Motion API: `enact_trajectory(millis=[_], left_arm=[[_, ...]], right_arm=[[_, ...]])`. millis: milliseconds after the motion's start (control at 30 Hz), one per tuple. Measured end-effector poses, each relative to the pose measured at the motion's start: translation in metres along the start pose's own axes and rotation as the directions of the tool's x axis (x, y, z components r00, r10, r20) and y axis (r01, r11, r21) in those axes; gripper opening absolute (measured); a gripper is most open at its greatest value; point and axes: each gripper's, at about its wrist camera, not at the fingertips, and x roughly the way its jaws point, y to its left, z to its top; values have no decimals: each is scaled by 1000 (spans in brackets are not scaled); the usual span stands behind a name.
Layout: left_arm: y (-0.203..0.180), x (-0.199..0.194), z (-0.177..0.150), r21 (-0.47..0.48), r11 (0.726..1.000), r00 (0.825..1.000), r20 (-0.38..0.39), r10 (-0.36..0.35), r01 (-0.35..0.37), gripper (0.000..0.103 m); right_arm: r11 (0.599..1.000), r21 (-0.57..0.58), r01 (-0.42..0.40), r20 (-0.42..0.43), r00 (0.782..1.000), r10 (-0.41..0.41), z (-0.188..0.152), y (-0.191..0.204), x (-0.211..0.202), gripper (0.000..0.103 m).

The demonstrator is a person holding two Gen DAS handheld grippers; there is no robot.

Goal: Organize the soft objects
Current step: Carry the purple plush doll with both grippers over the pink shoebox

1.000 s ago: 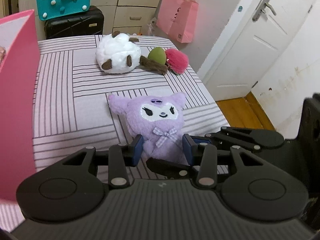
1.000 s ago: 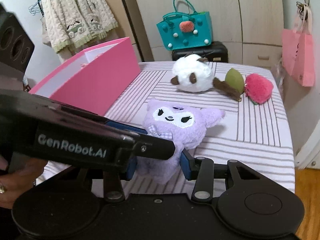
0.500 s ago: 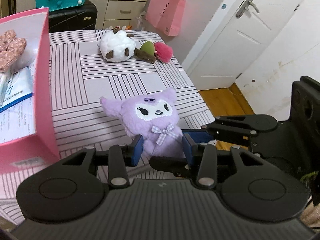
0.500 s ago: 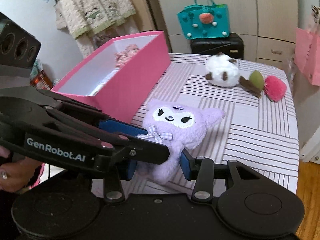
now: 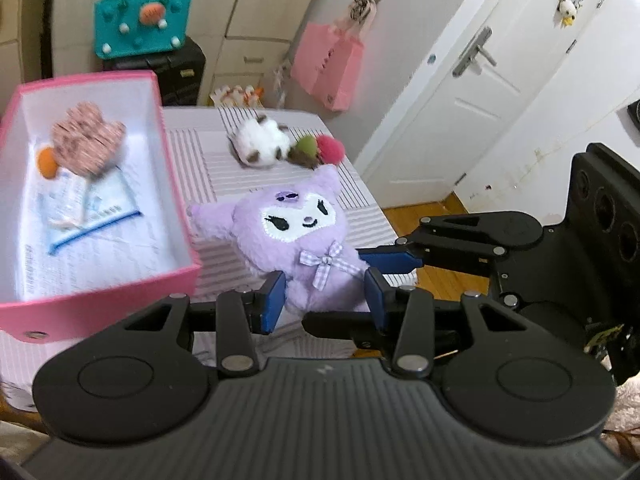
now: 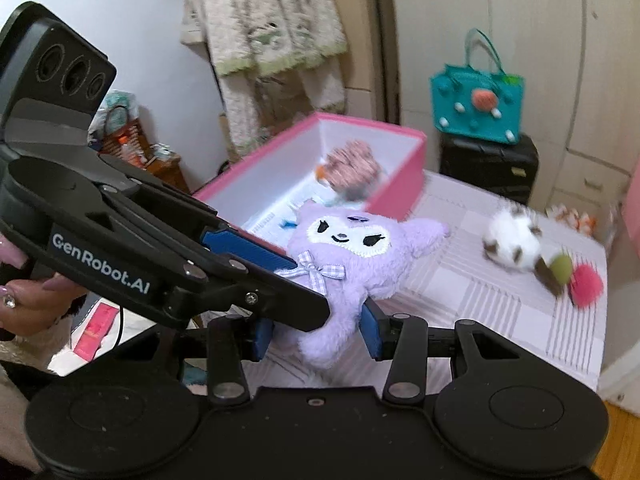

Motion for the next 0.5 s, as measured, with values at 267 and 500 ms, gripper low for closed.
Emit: enact_trajectory(millis=[267, 500], left_arm=[[23, -40, 10, -8, 998, 997, 50, 64, -63, 41], [65, -49, 34, -70, 993, 992, 83, 96, -90, 42]], right_arm=[[997, -58, -45, 1, 999, 45, 40, 23, 21, 50], [997, -39, -66, -11, 998, 66, 80, 18, 59, 50]])
